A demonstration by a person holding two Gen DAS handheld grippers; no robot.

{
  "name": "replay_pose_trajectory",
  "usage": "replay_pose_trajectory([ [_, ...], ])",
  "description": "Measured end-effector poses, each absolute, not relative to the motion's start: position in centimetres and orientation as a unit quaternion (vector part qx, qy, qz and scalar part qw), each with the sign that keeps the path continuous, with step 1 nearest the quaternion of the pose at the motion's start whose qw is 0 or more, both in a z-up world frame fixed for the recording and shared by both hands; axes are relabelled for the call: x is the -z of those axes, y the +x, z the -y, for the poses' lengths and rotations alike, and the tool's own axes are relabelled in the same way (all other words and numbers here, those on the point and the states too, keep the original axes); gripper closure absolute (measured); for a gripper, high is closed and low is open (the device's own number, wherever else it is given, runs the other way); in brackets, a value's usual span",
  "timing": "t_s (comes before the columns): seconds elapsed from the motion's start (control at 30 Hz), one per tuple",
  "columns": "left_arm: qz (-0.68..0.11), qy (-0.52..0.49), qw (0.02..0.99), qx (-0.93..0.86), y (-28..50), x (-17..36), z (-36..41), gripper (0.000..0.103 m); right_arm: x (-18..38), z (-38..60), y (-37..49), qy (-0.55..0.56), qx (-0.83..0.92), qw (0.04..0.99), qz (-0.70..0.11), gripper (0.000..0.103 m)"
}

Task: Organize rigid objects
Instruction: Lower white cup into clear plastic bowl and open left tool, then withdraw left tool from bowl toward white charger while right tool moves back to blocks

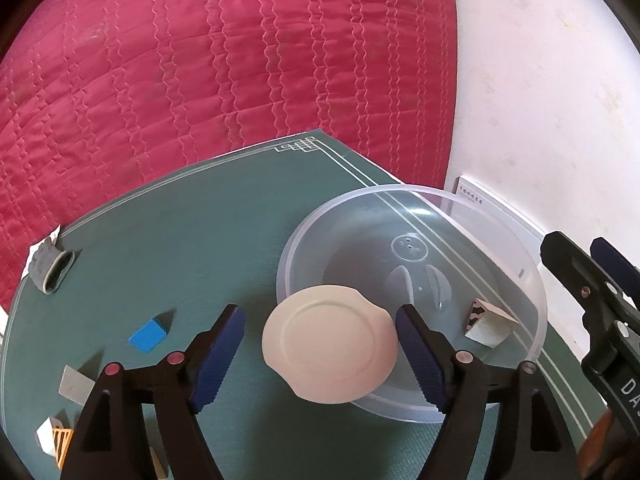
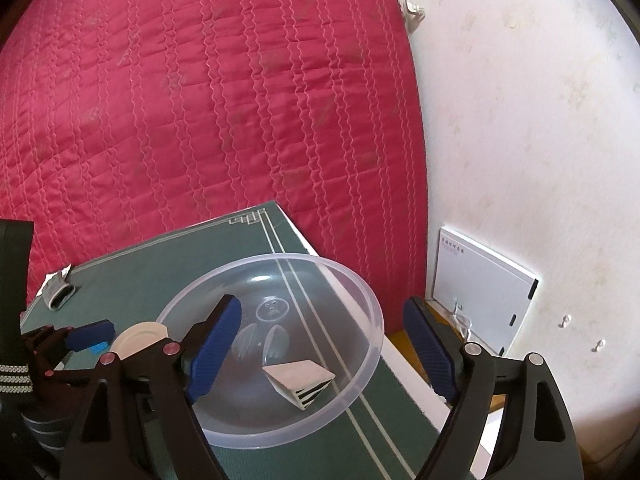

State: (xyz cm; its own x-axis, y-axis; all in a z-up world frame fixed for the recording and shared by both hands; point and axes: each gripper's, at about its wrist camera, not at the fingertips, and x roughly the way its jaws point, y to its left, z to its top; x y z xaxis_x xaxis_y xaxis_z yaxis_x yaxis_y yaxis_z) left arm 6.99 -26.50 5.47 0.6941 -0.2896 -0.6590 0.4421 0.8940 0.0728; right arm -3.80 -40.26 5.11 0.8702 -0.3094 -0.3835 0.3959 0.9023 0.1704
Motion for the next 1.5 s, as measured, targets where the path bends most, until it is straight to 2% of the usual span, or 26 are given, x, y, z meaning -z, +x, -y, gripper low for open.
replay_pose_trajectory([
  [0.3,-0.333,0.112,0.913,0.208,6.6,-5.7,26.2,0.014,-5.2,40.2,-4.0,0.123,0.184,0.960,-0.174,0.016],
  [0.4,-0.330,0.114,0.913,0.211,6.3,-5.8,26.1,0.013,-5.2,40.2,-4.0,0.124,0.185,0.959,-0.173,0.010],
  [0.73,-0.308,0.127,0.926,0.179,5.2,-6.2,25.1,0.008,-4.8,40.3,-3.9,0.137,0.184,0.956,-0.180,0.002],
  [1.5,-0.250,0.157,0.953,0.072,1.8,-6.8,20.0,0.006,-3.5,37.8,-3.1,0.106,0.108,0.968,-0.199,0.000],
])
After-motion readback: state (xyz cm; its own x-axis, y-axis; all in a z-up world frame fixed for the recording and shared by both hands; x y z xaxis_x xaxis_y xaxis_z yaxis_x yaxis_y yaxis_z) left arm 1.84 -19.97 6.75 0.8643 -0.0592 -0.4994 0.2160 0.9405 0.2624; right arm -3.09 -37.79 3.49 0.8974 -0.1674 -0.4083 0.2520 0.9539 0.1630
